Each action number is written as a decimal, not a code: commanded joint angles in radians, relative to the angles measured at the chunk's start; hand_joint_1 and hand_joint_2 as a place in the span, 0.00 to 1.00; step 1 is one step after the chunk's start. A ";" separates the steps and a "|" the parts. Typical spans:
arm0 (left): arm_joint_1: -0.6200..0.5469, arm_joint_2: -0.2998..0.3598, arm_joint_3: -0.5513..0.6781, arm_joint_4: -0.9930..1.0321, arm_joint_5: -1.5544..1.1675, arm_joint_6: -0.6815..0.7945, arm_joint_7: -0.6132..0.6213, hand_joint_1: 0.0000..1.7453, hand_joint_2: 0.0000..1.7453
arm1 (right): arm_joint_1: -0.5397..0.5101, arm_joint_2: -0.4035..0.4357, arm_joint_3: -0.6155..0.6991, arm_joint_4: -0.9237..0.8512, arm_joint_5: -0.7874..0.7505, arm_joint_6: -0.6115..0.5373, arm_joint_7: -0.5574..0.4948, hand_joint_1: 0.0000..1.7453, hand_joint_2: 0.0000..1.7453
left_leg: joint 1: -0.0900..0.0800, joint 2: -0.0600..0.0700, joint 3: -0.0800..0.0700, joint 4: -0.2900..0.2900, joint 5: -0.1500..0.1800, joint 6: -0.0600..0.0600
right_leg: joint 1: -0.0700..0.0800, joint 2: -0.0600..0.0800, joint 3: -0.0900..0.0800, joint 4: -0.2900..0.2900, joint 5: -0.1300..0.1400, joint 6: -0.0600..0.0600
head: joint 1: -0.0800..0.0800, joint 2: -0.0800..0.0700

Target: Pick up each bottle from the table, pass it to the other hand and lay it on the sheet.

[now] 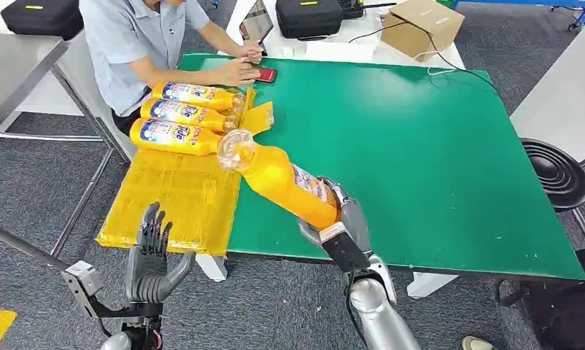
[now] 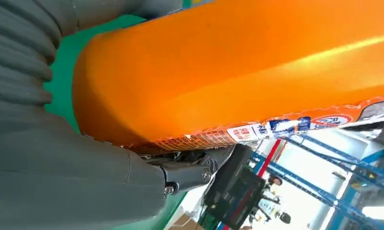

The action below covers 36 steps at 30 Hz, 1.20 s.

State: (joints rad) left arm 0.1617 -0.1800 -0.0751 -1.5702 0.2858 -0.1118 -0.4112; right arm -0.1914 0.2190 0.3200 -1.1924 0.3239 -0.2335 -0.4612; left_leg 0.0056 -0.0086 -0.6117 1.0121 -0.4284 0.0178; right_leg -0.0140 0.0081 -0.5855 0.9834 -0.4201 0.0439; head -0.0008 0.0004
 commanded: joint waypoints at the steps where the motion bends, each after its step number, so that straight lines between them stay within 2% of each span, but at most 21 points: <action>1: -0.111 -0.010 -0.084 0.174 -0.021 0.087 -0.004 0.00 1.00 | 0.014 -0.057 0.065 -0.086 -0.127 0.037 -0.008 1.00 1.00 | 0.000 -0.003 0.001 -0.001 0.000 0.000 | 0.000 -0.003 0.002 -0.001 -0.001 -0.001 | 0.000 0.000; 5: -0.169 -0.025 -0.146 0.246 0.006 0.119 -0.011 0.00 1.00 | 0.060 -0.111 0.052 -0.149 -0.184 0.080 -0.037 1.00 1.00 | 0.000 -0.009 0.004 -0.001 0.001 0.000 | 0.000 -0.010 0.006 -0.002 -0.002 -0.001 | 0.000 0.000; 9: -0.162 -0.009 -0.184 0.228 0.021 0.153 -0.039 0.00 1.00 | 0.045 -0.110 0.068 -0.136 -0.186 0.089 -0.037 1.00 1.00 | -0.001 -0.003 0.003 -0.001 0.000 0.000 | -0.001 -0.004 0.004 -0.001 -0.001 -0.001 | 0.000 0.000; 12: -0.149 0.029 -0.257 0.181 -0.011 0.088 -0.087 0.00 1.00 | 0.018 -0.123 0.119 -0.087 -0.164 0.129 -0.028 1.00 1.00 | -0.001 0.000 0.004 -0.001 -0.001 -0.001 | -0.001 -0.001 0.004 -0.001 -0.001 -0.001 | 0.000 0.000; 14: -0.142 0.046 -0.299 0.152 0.018 -0.026 -0.087 0.00 1.00 | -0.002 -0.122 0.162 -0.035 -0.109 0.133 -0.042 1.00 1.00 | -0.001 0.000 0.002 -0.001 0.000 0.000 | -0.001 -0.001 0.002 -0.001 0.000 -0.001 | 0.000 0.000; 17: -0.134 0.050 -0.335 0.119 0.013 -0.080 -0.093 0.00 1.00 | -0.024 -0.107 0.218 0.026 -0.056 0.149 -0.053 1.00 1.00 | -0.001 0.002 0.003 -0.001 -0.001 -0.001 | 0.000 0.001 0.003 -0.001 0.000 -0.001 | 0.000 0.000; 22: -0.138 0.042 -0.332 0.085 0.074 -0.106 -0.066 0.00 1.00 | -0.039 -0.083 0.304 0.118 -0.005 0.161 -0.055 1.00 1.00 | 0.000 0.003 0.005 -0.001 -0.002 -0.001 | 0.001 0.001 0.005 -0.001 -0.001 -0.002 | 0.000 0.000; 36: -0.109 0.066 -0.341 0.026 0.060 -0.132 -0.078 0.00 1.00 | -0.061 -0.070 0.255 0.186 0.010 0.109 -0.048 1.00 1.00 | 0.000 0.002 0.003 -0.001 -0.001 -0.001 | 0.000 0.000 0.004 -0.001 -0.001 -0.002 | 0.000 0.000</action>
State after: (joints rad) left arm 0.0568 -0.1629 -0.3898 -1.5312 0.3575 -0.2342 -0.4868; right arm -0.1868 0.1507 0.5768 -1.1197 0.3124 -0.1049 -0.5165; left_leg 0.0050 -0.0089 -0.6132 1.0122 -0.4283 0.0179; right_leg -0.0144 0.0076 -0.5863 0.9834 -0.4199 0.0441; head -0.0008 0.0004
